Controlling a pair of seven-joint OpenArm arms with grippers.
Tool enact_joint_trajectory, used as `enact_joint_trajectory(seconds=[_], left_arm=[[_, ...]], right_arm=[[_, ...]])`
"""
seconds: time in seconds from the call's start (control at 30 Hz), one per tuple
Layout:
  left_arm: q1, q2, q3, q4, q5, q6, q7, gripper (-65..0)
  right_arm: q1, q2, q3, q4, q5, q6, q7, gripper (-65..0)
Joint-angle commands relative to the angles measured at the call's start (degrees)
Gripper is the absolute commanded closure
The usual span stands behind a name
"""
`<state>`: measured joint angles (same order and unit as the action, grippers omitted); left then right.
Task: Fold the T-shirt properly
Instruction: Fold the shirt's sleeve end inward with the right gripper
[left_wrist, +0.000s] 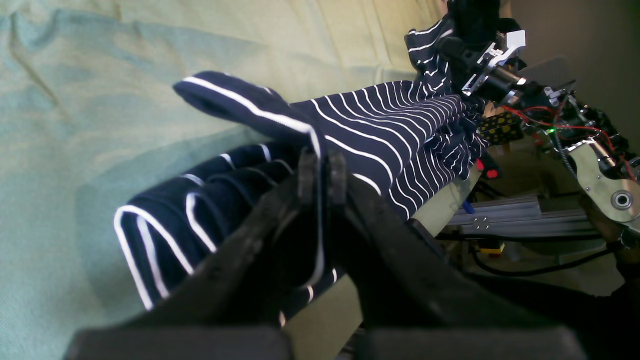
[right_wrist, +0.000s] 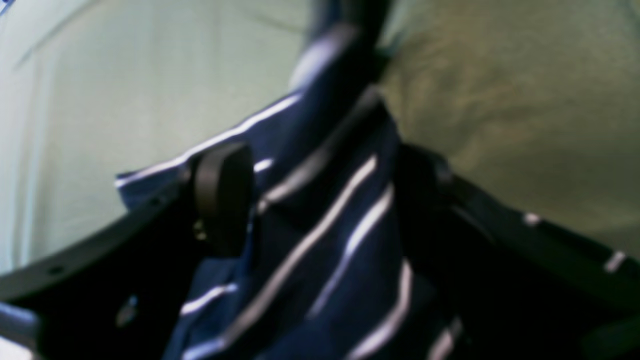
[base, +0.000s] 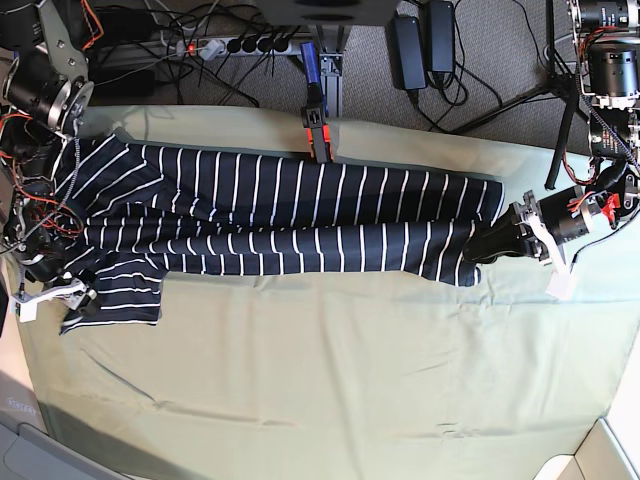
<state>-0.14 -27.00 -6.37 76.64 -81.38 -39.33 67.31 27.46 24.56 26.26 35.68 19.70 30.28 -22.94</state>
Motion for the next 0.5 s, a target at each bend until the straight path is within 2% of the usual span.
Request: enact_joint_trajectory(seconds=[0.0, 0.2, 0.23, 0.3, 0.4, 0.47], left_arm=[[-0.8, -0.9, -0.3, 1.0, -1.9, -0.7, -0.6, 0.0], [-0.8, -0.9, -0.3, 1.0, -2.4, -0.7, -0.6, 0.0], [-0.8, -0.9, -0.3, 1.0, -2.4, -0.7, -0.6, 0.0], [-0.8, -0.9, -0.3, 1.0, -2.4, -0.7, -0.6, 0.0], [-0.8, -0.9, -0.3, 1.0, -2.4, -0.7, -0.7, 0.0], [-0.8, -0.9, -0.3, 1.0, -2.4, -0.7, -0.6, 0.0]], right_arm=[[1.1, 0.0, -0.2, 0.6, 0.2, -1.6, -1.3, -43.2], [1.1, -0.9, -0.2, 0.9, 0.2, -1.6, -1.3, -42.9], [1.1, -0.8, -0.2, 0.9, -0.1, -1.6, -1.3, -41.1], [1.1, -0.7, -0.2, 1.0, -1.6, -1.6, -1.3, -30.7], [1.1, -0.7, -0.2, 1.0, -2.2, -1.6, -1.3, -9.7], [1.1, -0.7, -0.2, 1.1, -2.1, -1.6, -1.3, -0.1]])
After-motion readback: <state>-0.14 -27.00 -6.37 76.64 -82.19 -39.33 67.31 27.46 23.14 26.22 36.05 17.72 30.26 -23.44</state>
